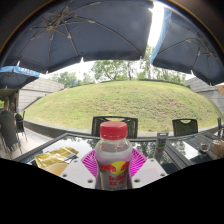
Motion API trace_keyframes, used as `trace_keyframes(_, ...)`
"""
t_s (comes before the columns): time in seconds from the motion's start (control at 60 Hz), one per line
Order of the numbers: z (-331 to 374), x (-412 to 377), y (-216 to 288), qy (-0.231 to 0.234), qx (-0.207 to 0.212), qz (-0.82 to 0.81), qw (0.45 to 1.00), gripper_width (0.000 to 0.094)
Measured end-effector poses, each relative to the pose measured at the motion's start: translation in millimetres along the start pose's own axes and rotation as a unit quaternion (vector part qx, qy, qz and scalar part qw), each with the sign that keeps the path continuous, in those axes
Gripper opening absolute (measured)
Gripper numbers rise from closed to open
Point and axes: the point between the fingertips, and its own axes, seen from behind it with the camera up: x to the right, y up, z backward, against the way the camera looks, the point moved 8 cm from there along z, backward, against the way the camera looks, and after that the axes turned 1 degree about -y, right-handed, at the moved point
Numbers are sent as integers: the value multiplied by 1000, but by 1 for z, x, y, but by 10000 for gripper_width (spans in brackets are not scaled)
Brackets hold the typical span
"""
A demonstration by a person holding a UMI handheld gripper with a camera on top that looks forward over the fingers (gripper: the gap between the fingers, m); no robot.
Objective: Pour water
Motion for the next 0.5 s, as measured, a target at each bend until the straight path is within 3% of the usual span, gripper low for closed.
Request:
trace_keyframes(0.2, 3, -2, -40, 10, -43, -11, 999, 362)
trace_keyframes(0.333, 6, -2, -41, 7, -24, -16, 1000, 392)
trace_keyframes(0.467, 7, -2, -44, 5, -46, -13, 999, 527)
trace_keyframes(0.5, 6, -1, -46, 7, -68, -6, 998, 615)
